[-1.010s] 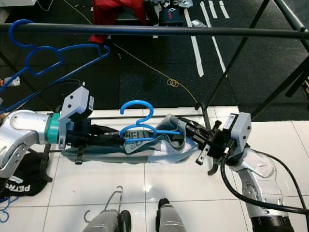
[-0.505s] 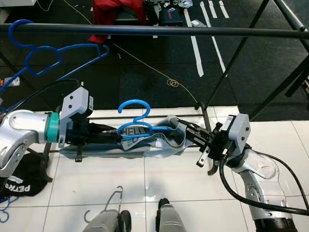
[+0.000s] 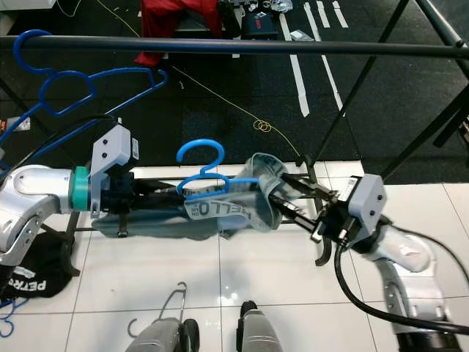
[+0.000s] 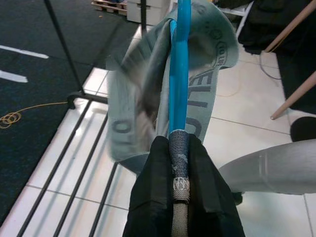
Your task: Hang hanger
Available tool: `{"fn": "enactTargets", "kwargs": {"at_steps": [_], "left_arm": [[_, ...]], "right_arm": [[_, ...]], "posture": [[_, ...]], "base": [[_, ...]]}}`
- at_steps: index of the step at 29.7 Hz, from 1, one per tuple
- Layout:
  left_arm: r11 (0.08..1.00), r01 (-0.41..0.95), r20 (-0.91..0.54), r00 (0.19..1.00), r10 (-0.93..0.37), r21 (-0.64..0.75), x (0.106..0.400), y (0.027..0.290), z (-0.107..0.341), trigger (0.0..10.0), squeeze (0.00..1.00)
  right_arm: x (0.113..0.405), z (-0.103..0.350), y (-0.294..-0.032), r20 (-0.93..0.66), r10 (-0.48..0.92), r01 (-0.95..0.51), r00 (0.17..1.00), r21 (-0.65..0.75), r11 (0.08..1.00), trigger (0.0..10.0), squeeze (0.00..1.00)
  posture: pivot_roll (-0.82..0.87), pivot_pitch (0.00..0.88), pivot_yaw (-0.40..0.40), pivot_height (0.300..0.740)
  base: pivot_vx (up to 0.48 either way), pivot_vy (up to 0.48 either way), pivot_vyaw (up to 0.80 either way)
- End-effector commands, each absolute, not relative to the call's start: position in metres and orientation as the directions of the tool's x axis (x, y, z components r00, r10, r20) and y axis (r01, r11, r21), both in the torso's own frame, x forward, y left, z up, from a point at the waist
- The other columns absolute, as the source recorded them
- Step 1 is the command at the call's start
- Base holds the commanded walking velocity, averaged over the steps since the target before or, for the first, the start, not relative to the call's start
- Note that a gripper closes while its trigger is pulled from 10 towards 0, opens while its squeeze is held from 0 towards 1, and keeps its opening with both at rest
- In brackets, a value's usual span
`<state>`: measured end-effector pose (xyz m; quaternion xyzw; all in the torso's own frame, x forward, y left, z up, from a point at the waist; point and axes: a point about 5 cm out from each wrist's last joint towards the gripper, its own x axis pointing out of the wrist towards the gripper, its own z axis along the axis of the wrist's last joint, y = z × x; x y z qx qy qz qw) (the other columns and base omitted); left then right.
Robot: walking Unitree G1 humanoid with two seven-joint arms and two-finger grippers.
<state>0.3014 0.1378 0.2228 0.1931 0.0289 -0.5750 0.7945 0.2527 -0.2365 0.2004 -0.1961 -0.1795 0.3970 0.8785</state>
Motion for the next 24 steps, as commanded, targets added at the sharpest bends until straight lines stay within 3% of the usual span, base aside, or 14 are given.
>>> {"fn": "enactTargets", "kwargs": {"at_steps": [1,2,7,8,11,15,17,22,23,24], "left_arm": [[0.278,0.914,-0.256,0.356,-0.899,0.295,0.303,0.141,0.224,0.0,0.0],[0.288,0.909,-0.25,0.367,-0.896,0.302,0.304,0.142,0.225,0.0,0.0],[0.311,0.896,-0.22,0.388,-0.895,0.317,0.307,0.142,0.227,0.0,0.0],[0.314,0.894,-0.211,0.391,-0.896,0.32,0.307,0.142,0.228,0.0,0.0],[0.321,0.889,-0.194,0.396,-0.898,0.326,0.308,0.14,0.229,0.0,0.0],[0.309,0.885,-0.196,0.392,-0.899,0.349,0.306,0.138,0.227,0.0,0.0],[0.286,0.885,-0.208,0.378,-0.902,0.366,0.304,0.136,0.224,0.0,0.0],[0.281,0.886,-0.211,0.375,-0.903,0.369,0.303,0.135,0.223,0.0,0.0],[0.246,0.889,-0.238,0.354,-0.905,0.387,0.301,0.131,0.217,0.0,0.0],[0.246,0.889,-0.238,0.354,-0.905,0.387,0.301,0.131,0.217,0.0,0.0]], "right_arm": [[0.251,0.203,-0.251,0.169,0.724,-0.564,0.669,-0.519,0.642,10.0,0.53],[0.25,0.204,-0.256,0.173,0.706,-0.544,0.687,-0.522,0.657,10.0,1.0],[0.25,0.209,-0.274,0.212,0.6,-0.425,0.771,-0.53,0.734,10.0,1.0],[0.251,0.212,-0.279,0.245,0.559,-0.381,0.792,-0.518,0.766,10.0,0.0],[0.251,0.218,-0.288,0.318,0.492,-0.308,0.81,-0.484,0.819,10.0,0.0],[0.252,0.221,-0.286,0.362,0.497,-0.343,0.788,-0.412,0.844,10.0,0.0],[0.252,0.22,-0.275,0.364,0.552,-0.431,0.75,-0.364,0.826,10.0,0.0],[0.252,0.22,-0.273,0.362,0.566,-0.45,0.741,-0.358,0.818,10.0,0.0],[0.254,0.219,-0.253,0.333,0.657,-0.557,0.676,-0.354,0.752,10.0,0.0],[0.254,0.219,-0.253,0.333,0.657,-0.557,0.676,-0.354,0.752,10.0,0.0]], "posture": [[-0.06,0.162,0.103,0.74],[-0.07,0.159,0.103,0.74],[-0.07,0.154,0.102,0.74],[-0.07,0.151,0.103,0.74],[-0.07,0.149,0.105,0.74],[-0.07,0.147,0.105,0.74],[-0.07,0.143,0.104,0.74],[-0.07,0.143,0.104,0.74],[-0.07,0.141,0.101,0.74],[-0.07,0.141,0.101,0.74]], "base": [[0.0,0.0,0.0],[0.0,0.0,0.0],[0.0,0.0,0.0],[0.0,0.0,0.0],[0.0,0.0,0.0],[0.0,0.0,0.0],[0.0,0.0,0.0],[0.0,0.0,0.0],[0.0,0.0,0.0],[0.0,0.0,0.0]]}}
